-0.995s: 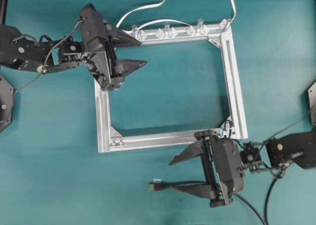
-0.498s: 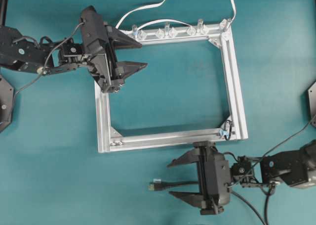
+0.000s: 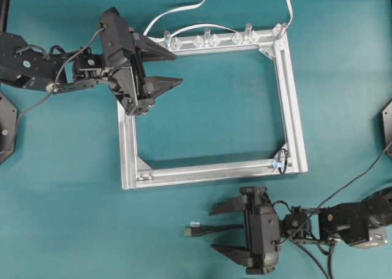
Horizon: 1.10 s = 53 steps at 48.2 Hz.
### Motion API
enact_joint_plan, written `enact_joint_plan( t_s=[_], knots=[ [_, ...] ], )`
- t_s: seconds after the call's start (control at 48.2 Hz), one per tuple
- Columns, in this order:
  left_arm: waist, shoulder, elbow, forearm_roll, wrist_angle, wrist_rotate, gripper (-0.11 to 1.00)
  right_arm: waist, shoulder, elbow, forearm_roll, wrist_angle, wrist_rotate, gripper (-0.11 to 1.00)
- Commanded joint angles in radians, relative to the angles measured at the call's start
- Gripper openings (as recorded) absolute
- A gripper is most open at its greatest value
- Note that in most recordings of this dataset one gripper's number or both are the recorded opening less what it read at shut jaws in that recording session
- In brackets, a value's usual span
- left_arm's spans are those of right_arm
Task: Insert the wire through the string loop located on the right side.
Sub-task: 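Close the right gripper on the USB cable just behind the plug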
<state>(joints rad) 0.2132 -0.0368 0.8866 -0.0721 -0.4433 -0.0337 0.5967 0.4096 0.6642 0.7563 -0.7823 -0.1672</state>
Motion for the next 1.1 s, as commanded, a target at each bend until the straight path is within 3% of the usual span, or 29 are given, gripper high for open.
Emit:
enact_joint_plan(
  t_s=[0.0, 0.746, 0.933, 1.016, 1.078],
  knots=[
    [-0.005, -0.014, -0.015, 0.003, -0.005, -0.009, 0.68, 0.003, -0.011, -0.014, 0.002, -0.011, -0.002, 0.90],
    [-0.023, -0.014, -0.015, 0.002, -0.005, -0.009, 0.68, -0.041, 0.005, -0.034, 0.003, 0.014, -0.049, 0.86],
    [-0.023, -0.014, -0.017, 0.002, -0.005, -0.011, 0.68, -0.041, 0.005, -0.034, -0.002, 0.052, -0.055, 0.71],
    [-0.023, -0.014, -0.017, 0.002, -0.005, -0.011, 0.68, -0.038, 0.006, -0.034, -0.009, 0.060, -0.060, 0.55],
    [-0.025, -0.014, -0.017, 0.002, -0.005, -0.011, 0.68, -0.035, 0.005, -0.034, -0.017, 0.074, -0.058, 0.37]
  ],
)
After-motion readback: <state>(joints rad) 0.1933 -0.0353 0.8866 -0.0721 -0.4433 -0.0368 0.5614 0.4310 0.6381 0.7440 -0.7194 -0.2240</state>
